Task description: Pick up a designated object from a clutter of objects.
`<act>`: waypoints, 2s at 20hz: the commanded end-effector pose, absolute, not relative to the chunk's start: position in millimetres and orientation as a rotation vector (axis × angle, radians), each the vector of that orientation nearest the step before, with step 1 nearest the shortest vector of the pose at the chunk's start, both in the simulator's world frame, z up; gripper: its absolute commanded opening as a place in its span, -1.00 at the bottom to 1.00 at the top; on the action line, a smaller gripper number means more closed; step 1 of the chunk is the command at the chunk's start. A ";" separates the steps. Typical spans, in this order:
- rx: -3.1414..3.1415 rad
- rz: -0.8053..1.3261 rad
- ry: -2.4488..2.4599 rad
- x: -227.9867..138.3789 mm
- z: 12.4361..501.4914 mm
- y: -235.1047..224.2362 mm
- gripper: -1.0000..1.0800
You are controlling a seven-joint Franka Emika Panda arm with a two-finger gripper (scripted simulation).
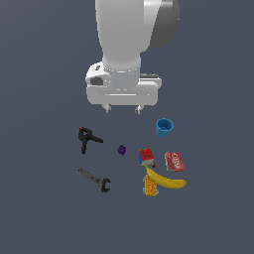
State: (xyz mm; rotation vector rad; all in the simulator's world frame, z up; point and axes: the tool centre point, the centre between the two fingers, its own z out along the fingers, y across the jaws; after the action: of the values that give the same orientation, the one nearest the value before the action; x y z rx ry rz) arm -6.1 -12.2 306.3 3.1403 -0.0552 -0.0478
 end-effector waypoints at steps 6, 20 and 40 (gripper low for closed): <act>3.127 -0.043 0.018 -5.3 310.7 1.5 0.92; 3.114 -0.039 0.106 -3.1 302.0 -1.1 0.92; 3.075 -0.040 0.487 -15.8 190.4 -114.2 0.92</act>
State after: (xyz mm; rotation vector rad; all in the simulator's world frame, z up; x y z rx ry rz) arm -12.6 -104.3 200.3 3.0804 0.4498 -0.0408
